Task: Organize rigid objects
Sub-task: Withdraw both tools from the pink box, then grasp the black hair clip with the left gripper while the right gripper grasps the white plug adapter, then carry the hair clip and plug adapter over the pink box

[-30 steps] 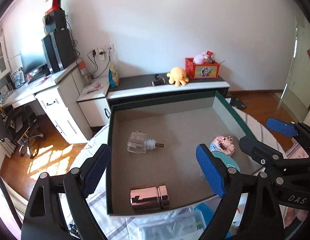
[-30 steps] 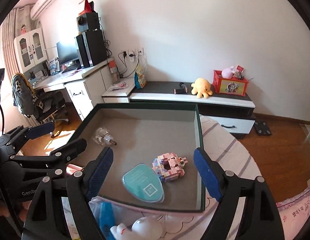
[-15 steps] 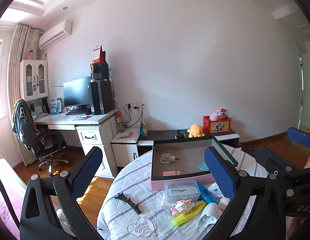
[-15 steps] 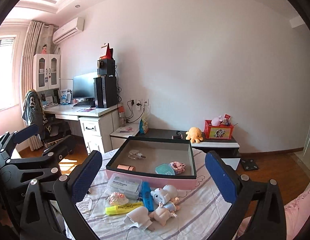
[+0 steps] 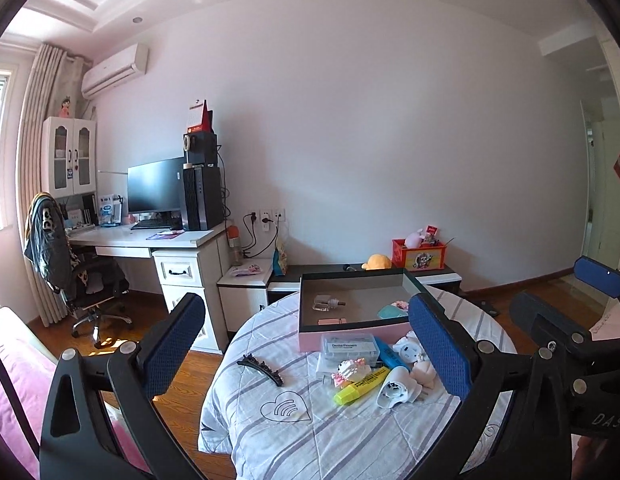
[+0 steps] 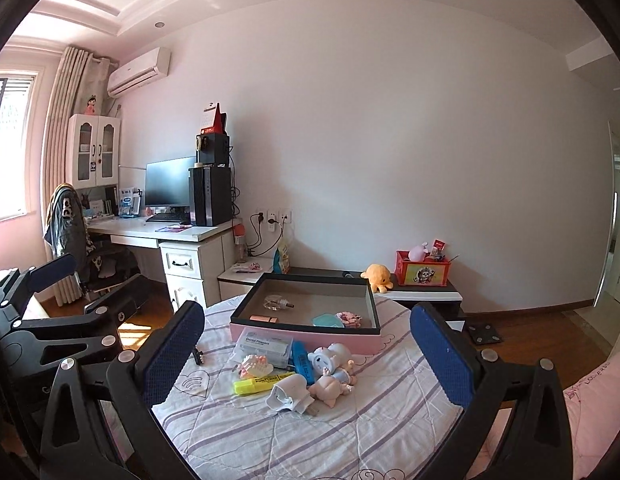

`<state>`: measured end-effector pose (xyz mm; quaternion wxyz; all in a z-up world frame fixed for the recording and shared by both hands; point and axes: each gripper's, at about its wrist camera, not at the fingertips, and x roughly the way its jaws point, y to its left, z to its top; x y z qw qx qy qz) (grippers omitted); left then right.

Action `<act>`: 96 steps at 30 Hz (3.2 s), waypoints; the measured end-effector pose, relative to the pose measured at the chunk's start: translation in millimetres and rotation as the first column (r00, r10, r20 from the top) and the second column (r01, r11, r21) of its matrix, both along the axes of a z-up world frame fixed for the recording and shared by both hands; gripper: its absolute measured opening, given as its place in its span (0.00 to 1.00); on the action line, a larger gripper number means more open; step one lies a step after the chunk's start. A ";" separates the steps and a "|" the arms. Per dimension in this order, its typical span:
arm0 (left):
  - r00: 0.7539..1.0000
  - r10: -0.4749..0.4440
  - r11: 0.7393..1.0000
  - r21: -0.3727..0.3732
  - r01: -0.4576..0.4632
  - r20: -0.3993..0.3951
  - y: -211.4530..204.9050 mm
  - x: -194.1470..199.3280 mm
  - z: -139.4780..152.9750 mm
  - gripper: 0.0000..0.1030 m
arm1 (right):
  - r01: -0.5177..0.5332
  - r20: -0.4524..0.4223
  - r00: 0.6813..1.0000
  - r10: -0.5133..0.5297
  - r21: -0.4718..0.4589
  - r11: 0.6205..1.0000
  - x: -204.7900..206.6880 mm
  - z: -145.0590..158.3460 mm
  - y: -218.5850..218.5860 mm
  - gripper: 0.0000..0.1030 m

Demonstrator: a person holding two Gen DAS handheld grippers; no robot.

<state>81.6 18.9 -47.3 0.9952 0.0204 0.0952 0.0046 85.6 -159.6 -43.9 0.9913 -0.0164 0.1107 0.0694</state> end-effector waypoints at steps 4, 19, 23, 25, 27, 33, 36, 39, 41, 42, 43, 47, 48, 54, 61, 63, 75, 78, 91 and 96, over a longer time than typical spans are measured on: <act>1.000 0.006 1.000 -0.003 -0.006 0.011 0.9 -6.4 0.5 1.00 | 0.003 0.005 1.000 -0.003 -0.004 1.000 -9.8 0.1 1.9 1.00; 0.994 -0.024 0.999 -0.024 0.021 -0.104 11.7 32.4 -33.1 1.00 | -0.017 -0.095 0.995 0.016 -0.017 1.000 26.8 -26.7 9.2 1.00; 0.976 -0.033 0.999 -0.032 0.027 -0.215 19.8 60.7 -62.0 1.00 | -0.023 -0.194 0.981 0.019 -0.016 1.000 53.9 -57.9 10.6 1.00; 0.964 -0.023 0.999 -0.033 0.014 -0.267 26.3 73.3 -78.3 1.00 | -0.023 -0.248 0.969 0.019 -0.014 1.000 68.6 -76.8 10.3 1.00; 0.948 -0.007 0.999 -0.034 -0.004 -0.318 35.0 85.7 -94.1 1.00 | -0.020 -0.308 0.951 0.017 -0.008 1.000 84.7 -96.8 8.5 1.00; 0.903 0.046 0.996 -0.045 -0.071 -0.427 63.1 117.0 -131.5 1.00 | -0.028 -0.470 0.881 0.046 0.045 0.999 129.3 -152.4 8.7 1.00; 0.888 0.073 0.994 -0.039 -0.102 -0.455 76.5 127.6 -142.9 1.00 | -0.051 -0.509 0.857 0.077 0.065 0.997 147.9 -168.0 15.2 1.00; 0.873 0.092 0.991 -0.042 -0.127 -0.479 87.2 138.2 -153.2 1.00 | -0.069 -0.537 0.837 0.108 0.092 0.993 165.5 -178.8 19.1 0.95; 0.863 0.097 0.989 -0.050 -0.140 -0.497 93.6 146.7 -159.9 1.00 | -0.073 -0.554 0.825 0.114 0.095 0.993 175.9 -184.1 19.5 0.95; 0.857 0.094 0.988 -0.058 -0.142 -0.506 96.6 152.2 -162.5 1.00 | -0.071 -0.566 0.817 0.109 0.089 0.994 180.8 -186.3 20.0 0.95; 0.851 0.091 0.988 -0.062 -0.144 -0.518 98.6 158.1 -165.7 1.00 | -0.071 -0.575 0.811 0.107 0.085 0.994 184.9 -188.7 19.9 0.95; 0.828 0.100 0.987 -0.052 -0.155 -0.552 101.8 183.2 -177.9 1.00 | -0.098 -0.604 0.787 0.126 0.079 0.992 197.9 -195.6 17.4 0.73; 0.823 0.096 0.987 -0.055 -0.153 -0.560 101.4 190.3 -180.5 1.00 | -0.099 -0.602 0.789 0.127 0.079 0.992 199.8 -195.2 15.6 0.67; 0.789 0.101 0.985 -0.050 -0.165 -0.606 94.2 231.2 -189.3 1.00 | -0.132 -0.585 0.799 0.141 0.058 0.990 194.9 -190.2 8.0 0.57; 0.750 0.170 0.975 -0.004 -0.224 -0.639 86.1 262.8 -203.6 0.97 | -0.124 -0.577 0.805 0.138 0.064 0.990 187.1 -189.2 -6.4 0.57; 0.768 0.152 0.982 0.005 -0.190 -0.622 81.8 261.0 -201.5 0.79 | -0.121 -0.572 0.808 0.139 0.070 0.990 185.6 -188.6 -11.1 0.56; 0.822 -0.025 0.999 -0.052 -0.006 -0.569 45.6 221.9 -188.3 0.18 | -0.096 -0.539 0.832 0.128 0.087 0.992 174.5 -185.8 -28.0 0.53; 0.823 -0.091 0.994 -0.100 0.042 -0.560 36.7 206.3 -180.4 0.18 | -0.087 -0.524 0.842 0.125 0.096 0.992 170.9 -182.9 -34.9 0.53; 0.896 -0.214 0.977 -0.082 0.198 -0.390 -23.2 141.9 -103.9 0.18 | -0.111 -0.322 0.936 0.140 0.107 0.988 137.1 -110.6 -34.2 0.53; 0.943 -0.202 0.979 -0.067 0.191 -0.263 -32.7 114.7 -61.5 0.18 | -0.133 -0.217 0.965 0.147 0.079 0.988 116.2 -70.7 -21.2 0.53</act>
